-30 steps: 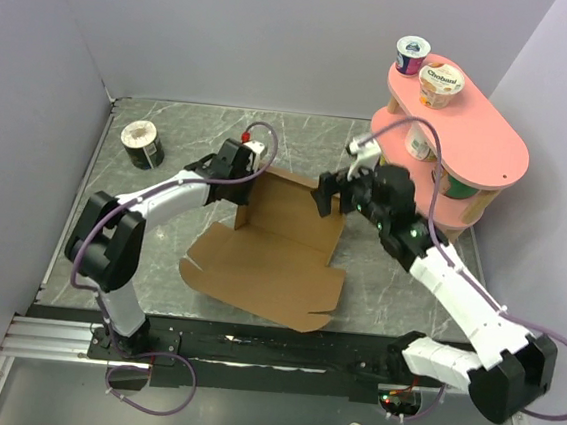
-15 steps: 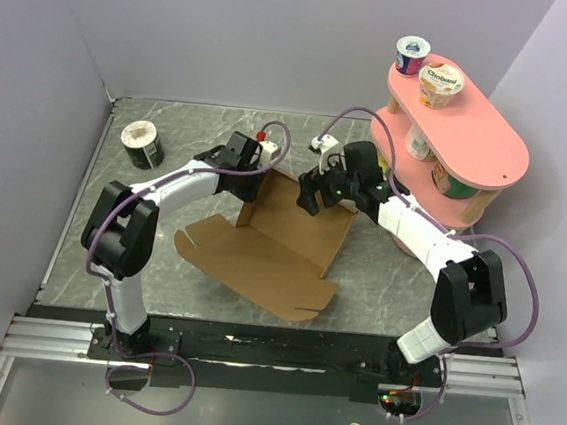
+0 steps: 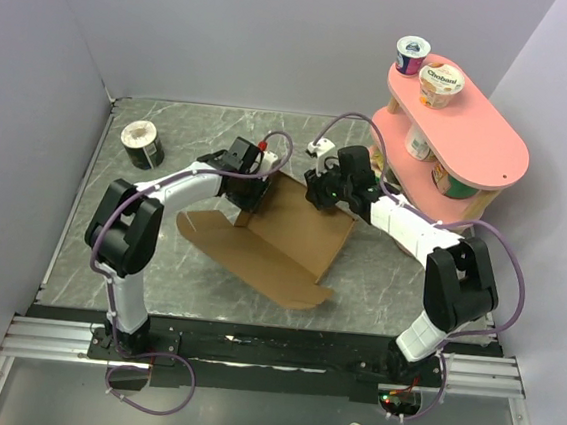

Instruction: Fold the paper box

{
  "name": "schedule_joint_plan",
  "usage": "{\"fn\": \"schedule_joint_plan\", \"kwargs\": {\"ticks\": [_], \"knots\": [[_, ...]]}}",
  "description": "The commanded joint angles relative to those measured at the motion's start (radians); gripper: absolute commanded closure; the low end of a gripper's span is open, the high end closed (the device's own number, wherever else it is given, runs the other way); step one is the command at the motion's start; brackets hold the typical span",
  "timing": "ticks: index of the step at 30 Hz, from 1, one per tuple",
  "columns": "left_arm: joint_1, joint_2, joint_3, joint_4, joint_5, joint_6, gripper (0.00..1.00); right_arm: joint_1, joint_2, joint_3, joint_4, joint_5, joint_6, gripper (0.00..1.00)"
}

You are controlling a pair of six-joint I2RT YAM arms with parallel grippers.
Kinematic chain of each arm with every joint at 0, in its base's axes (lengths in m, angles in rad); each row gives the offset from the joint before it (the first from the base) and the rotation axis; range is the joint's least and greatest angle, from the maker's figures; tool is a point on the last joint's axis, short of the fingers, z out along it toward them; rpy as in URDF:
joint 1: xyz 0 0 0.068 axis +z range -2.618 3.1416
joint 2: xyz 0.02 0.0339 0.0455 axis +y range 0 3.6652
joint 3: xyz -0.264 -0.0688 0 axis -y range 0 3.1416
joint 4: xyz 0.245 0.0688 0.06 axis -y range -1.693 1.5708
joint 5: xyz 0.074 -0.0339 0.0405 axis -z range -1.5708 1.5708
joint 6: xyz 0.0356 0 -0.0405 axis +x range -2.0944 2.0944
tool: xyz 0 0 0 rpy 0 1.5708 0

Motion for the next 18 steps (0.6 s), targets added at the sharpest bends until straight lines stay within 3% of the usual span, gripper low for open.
{"fn": "schedule_joint_plan", "kwargs": {"ticks": [1, 4, 8, 18], "knots": [[-0.005, -0.093, -0.004, 0.040, 0.016, 0.006, 0.50, -0.007, -0.005, -0.019, 0.085, 0.038, 0.028, 0.62], [-0.005, -0.107, -0.001, 0.051, 0.033, 0.001, 0.40, -0.009, 0.021, -0.005, 0.065, 0.027, 0.048, 0.88], [0.001, -0.143, 0.019, 0.080, 0.041, 0.003, 0.04, -0.010, 0.042, -0.004, 0.040, 0.018, 0.087, 0.92], [0.101, -0.175, 0.240, 0.174, -0.020, -0.117, 0.04, -0.007, 0.015, -0.111, 0.103, 0.049, 0.227, 0.89]]}}
